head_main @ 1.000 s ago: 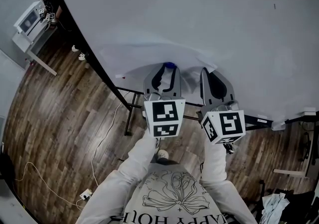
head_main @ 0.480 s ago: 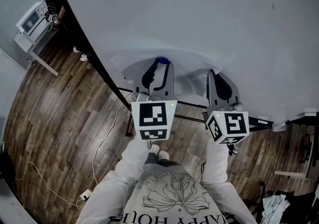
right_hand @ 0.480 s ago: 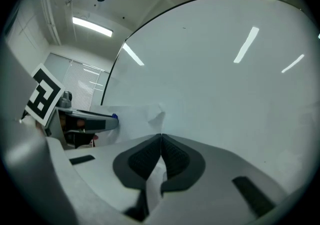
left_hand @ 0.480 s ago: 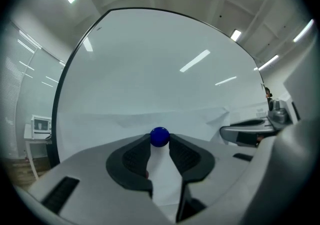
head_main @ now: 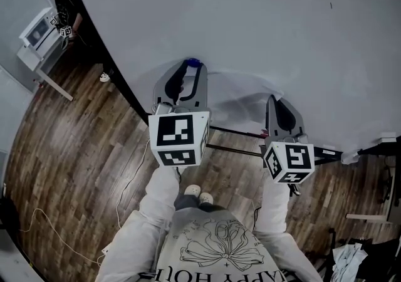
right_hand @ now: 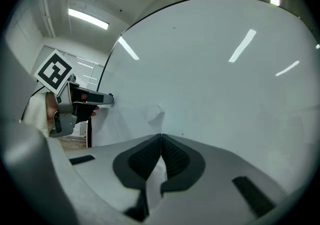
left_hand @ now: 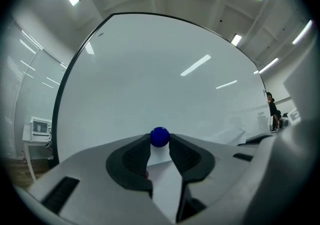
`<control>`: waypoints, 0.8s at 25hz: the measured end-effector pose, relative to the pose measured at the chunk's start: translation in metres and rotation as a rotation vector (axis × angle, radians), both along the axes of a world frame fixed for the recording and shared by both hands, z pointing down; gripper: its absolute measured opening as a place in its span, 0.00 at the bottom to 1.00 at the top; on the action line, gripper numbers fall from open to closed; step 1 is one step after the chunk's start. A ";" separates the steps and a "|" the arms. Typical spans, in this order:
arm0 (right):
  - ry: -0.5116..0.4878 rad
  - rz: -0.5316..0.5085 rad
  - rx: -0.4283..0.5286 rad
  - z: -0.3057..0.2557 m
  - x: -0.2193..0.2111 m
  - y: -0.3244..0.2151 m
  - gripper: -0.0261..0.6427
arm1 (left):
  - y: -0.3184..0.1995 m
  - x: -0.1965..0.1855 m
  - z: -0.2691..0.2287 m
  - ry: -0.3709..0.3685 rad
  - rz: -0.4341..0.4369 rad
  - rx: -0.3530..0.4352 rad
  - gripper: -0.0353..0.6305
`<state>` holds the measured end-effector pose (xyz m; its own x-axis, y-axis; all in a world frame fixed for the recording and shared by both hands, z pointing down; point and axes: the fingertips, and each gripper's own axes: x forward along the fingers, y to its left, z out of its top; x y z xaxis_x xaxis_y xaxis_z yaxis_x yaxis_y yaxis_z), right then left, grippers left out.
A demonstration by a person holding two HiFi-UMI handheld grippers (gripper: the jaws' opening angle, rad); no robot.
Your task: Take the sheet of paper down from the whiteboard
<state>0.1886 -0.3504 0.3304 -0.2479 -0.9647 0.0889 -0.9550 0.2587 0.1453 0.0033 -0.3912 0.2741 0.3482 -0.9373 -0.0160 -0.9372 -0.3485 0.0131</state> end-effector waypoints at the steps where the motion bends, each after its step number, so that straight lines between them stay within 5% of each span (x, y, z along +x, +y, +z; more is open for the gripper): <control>1: -0.002 0.006 -0.001 0.000 0.003 0.001 0.04 | -0.001 -0.001 -0.001 0.000 -0.001 -0.002 0.22; 20: -0.066 0.125 -0.006 -0.005 0.045 0.023 0.04 | -0.001 0.001 0.002 -0.055 -0.017 -0.013 0.23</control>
